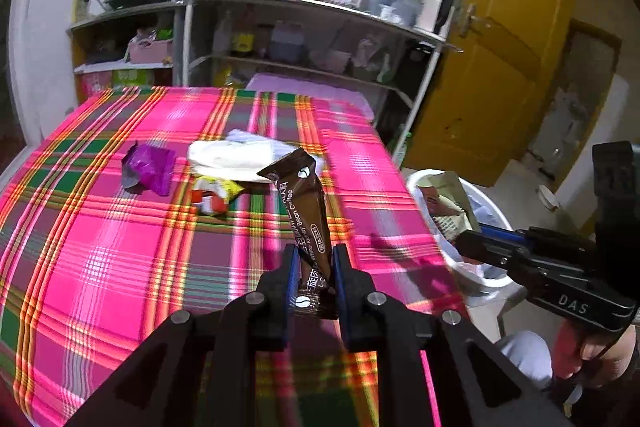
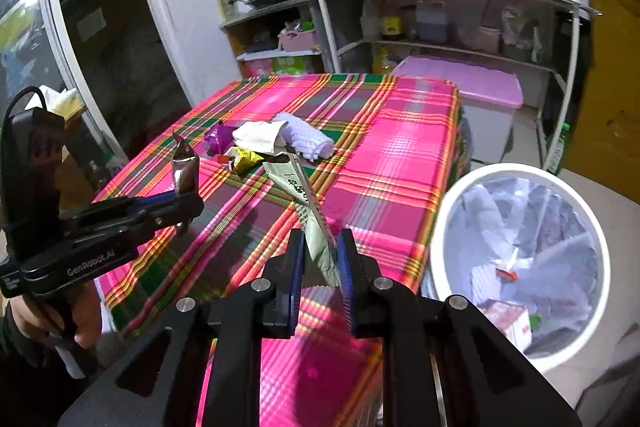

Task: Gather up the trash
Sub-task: 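Carry both items over the bin and open both grippers to drop them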

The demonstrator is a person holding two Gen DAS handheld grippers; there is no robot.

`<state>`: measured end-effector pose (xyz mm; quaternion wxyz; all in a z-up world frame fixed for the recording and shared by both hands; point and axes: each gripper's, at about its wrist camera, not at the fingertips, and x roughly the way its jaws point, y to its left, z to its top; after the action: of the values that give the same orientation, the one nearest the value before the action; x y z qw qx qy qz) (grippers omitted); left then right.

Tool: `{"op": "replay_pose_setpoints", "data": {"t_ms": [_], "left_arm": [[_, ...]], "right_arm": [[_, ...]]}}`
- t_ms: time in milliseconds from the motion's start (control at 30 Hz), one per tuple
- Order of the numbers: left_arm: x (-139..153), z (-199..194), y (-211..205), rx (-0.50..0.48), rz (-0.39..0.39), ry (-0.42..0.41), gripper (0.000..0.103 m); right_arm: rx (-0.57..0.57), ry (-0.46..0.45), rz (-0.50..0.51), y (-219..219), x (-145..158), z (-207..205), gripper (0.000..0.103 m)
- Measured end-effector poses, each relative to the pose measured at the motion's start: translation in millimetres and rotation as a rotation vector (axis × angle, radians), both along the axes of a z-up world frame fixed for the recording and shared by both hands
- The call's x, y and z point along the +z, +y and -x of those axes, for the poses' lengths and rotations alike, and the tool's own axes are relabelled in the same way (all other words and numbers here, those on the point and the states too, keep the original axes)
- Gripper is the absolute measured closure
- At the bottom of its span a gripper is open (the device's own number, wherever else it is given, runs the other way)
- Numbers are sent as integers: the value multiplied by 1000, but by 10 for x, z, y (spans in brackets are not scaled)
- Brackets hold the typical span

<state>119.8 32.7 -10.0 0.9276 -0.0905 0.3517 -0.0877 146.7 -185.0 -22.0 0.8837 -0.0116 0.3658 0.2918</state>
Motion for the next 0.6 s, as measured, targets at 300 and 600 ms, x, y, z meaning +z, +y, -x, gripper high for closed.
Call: {"op": "replay_pose_setpoints", "data": {"t_ms": [300,600], "left_arm": [[187,168,-349,-63,-9,-38,86],[203,161,-609,-113,-23,-36,86]], "right_arm": [[-52,-37,-23,-309,119,244,85],[-109,-39,-44,-588,114,277,85]]}}
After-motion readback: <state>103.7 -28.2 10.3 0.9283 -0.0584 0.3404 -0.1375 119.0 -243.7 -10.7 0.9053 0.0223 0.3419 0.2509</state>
